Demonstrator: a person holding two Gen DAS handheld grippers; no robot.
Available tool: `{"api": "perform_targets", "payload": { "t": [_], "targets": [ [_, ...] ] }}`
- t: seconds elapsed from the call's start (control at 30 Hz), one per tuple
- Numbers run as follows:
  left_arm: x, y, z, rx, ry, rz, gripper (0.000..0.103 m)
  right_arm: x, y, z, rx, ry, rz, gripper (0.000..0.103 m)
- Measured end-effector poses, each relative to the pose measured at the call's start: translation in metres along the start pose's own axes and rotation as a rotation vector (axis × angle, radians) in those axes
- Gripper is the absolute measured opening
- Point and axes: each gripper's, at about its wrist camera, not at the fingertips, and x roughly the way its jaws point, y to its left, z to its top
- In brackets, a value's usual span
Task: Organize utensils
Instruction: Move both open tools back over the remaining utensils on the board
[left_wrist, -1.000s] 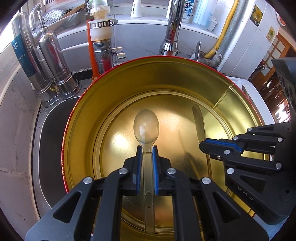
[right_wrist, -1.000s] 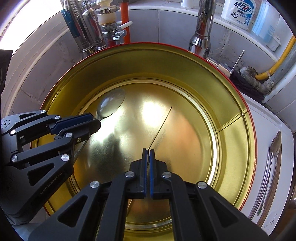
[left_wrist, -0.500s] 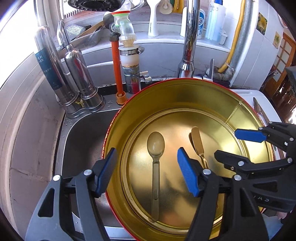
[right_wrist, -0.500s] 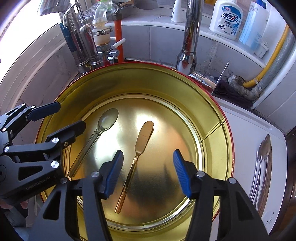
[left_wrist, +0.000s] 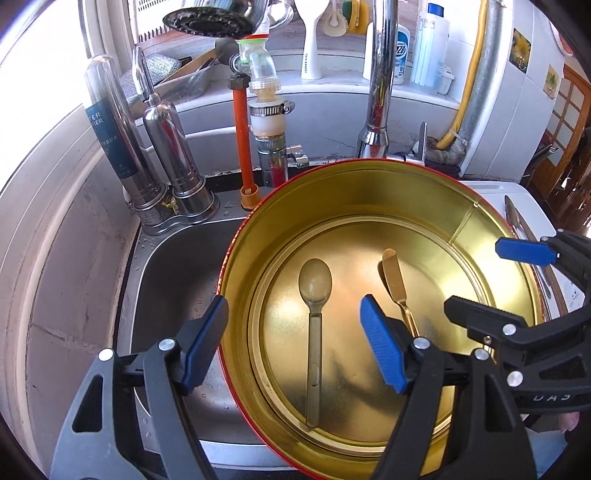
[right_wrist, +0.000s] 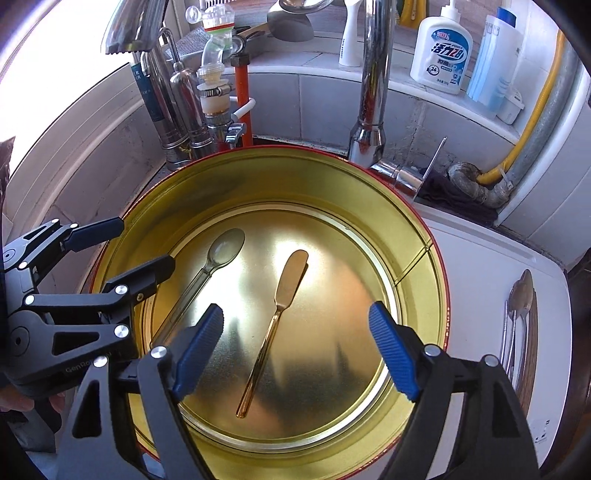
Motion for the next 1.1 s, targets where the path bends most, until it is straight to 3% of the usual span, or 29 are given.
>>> {"api": "perform_targets", "payload": {
  "t": [0.2,0.43,0.63,0.77,1.1],
  "targets": [
    [-0.020,-0.026,0.004,0.028,-0.073,0.002,0.079,-0.033,-0.033,-0.005,0.049,-0.093,-0.007,0.093],
    [-0.041,-0.096,0.022,0.070,-0.130,-0.113,0.080,-0.067,-0.120,-0.029,0.170,-0.145,-0.037,0.093],
    [-0.041,-0.170,0.032,0.097,-0.125,-0.198,0.080,-0.079,-0.199,-0.066,0.255,-0.113,-0.077,0.093],
    [-0.035,-0.218,0.035,0.131,-0.108,-0.214,0.080,-0.081,-0.237,-0.087,0.276,-0.078,-0.099,0.093],
    [0.007,-0.296,0.031,0.235,-0.006,-0.237,0.080,-0.066,-0.288,-0.117,0.278,0.021,-0.150,0.093]
  ]
}}
